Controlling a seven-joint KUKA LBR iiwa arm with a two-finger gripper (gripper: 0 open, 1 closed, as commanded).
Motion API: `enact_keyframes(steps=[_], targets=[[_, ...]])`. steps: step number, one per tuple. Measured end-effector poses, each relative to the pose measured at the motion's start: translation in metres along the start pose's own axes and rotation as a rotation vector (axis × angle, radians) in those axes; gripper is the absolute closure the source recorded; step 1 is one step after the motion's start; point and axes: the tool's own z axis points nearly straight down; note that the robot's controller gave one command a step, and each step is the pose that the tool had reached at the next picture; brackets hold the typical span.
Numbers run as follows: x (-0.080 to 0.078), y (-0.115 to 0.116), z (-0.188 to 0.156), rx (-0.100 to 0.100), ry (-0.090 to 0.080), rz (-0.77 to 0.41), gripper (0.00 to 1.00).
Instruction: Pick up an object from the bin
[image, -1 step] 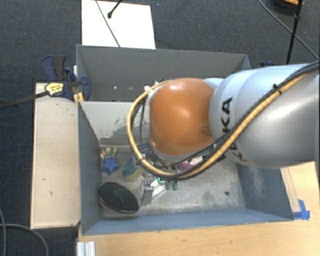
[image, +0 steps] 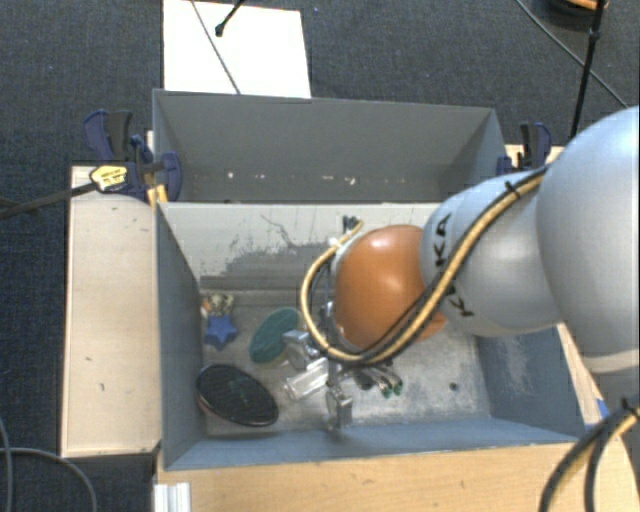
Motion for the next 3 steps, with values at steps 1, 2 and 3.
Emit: enact_keyframes(steps=[1,2,3], targets=[[-0.0018,0.0007,-0.0020,0.000,0.000,0.007,0.00],[-0.0028,0.0013,-0.0031,0.000,0.001,0.020,0.00],[-0.0039,0.0018,-0.0039,0.000,-0.001,0.031,0.00]])
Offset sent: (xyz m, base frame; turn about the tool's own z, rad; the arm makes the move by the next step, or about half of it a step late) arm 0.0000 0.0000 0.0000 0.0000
